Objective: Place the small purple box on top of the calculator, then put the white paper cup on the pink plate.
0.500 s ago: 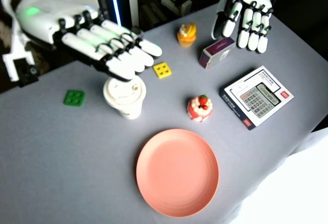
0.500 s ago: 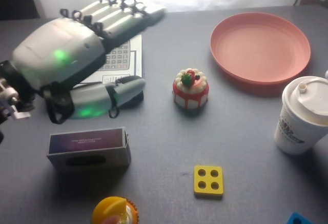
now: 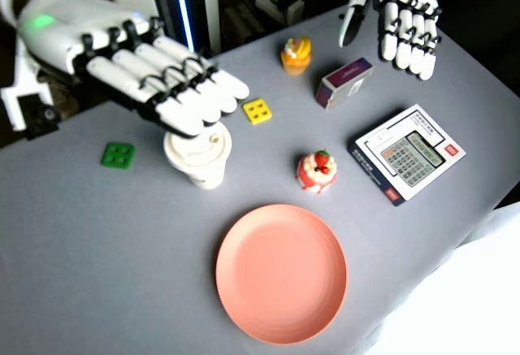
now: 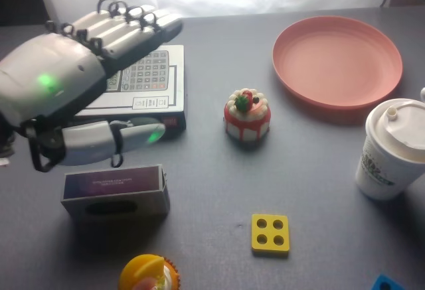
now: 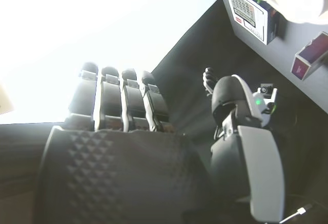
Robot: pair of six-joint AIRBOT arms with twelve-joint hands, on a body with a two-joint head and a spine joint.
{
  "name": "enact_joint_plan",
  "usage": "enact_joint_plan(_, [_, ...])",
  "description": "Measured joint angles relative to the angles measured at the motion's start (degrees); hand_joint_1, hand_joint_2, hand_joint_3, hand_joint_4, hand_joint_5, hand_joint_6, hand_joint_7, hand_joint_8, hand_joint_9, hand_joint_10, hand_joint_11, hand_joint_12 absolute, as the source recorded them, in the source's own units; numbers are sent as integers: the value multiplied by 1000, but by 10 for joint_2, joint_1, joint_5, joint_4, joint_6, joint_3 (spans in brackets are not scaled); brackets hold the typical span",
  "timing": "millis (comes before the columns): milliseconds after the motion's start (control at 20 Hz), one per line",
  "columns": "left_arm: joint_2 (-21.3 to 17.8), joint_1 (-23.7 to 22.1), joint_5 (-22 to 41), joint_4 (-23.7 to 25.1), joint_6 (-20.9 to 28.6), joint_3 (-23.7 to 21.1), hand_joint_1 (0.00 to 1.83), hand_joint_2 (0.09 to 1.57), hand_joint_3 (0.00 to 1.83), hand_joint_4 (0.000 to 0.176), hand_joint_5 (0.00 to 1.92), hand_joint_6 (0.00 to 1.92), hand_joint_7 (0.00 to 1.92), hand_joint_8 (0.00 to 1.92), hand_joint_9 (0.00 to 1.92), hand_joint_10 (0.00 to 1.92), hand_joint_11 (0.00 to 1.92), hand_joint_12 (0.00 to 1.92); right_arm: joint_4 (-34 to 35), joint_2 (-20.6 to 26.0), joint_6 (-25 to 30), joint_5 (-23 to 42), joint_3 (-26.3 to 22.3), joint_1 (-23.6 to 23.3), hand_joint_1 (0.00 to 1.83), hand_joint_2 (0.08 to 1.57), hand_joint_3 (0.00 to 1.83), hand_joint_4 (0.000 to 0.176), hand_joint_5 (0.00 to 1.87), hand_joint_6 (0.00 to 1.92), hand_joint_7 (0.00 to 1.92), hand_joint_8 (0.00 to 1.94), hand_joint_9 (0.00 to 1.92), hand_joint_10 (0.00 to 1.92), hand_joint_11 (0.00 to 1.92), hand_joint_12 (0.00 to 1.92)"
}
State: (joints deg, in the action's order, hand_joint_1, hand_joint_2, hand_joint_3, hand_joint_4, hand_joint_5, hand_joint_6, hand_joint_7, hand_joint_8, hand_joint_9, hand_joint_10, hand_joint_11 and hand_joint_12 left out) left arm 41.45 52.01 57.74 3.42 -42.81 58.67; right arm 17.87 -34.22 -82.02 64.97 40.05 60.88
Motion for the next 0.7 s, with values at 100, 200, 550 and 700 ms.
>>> enact_joint_plan(100, [-17, 20, -6, 0, 1, -10, 546, 1055, 0, 0, 131, 3, 147, 5, 93, 9, 0, 718, -1, -4, 0, 0, 1, 0, 216, 1293, 23, 0, 0, 0, 0, 0, 0, 0, 0, 0])
enact_joint_plan(200, [-21, 43, -16, 3, 13, -16, 567, 1043, 0, 0, 173, 7, 185, 7, 114, 11, 0, 604, 0, -5, 0, 0, 1, 0, 243, 1298, 21, 0, 0, 0, 0, 0, 0, 0, 0, 0])
enact_joint_plan(550, [6, 100, -59, -9, 34, -8, 729, 1020, 0, 0, 108, 0, 125, 2, 76, 2, 0, 120, 8, -10, 0, 6, 2, 0, 257, 1302, 13, 0, 0, 0, 0, 0, 0, 0, 0, 0])
enact_joint_plan(700, [24, 119, -80, -28, 35, 3, 828, 1033, 2, 0, 71, 0, 79, 0, 35, 0, 0, 2, 9, -10, 0, 7, 2, 0, 265, 1303, 12, 0, 0, 0, 0, 0, 0, 0, 0, 0])
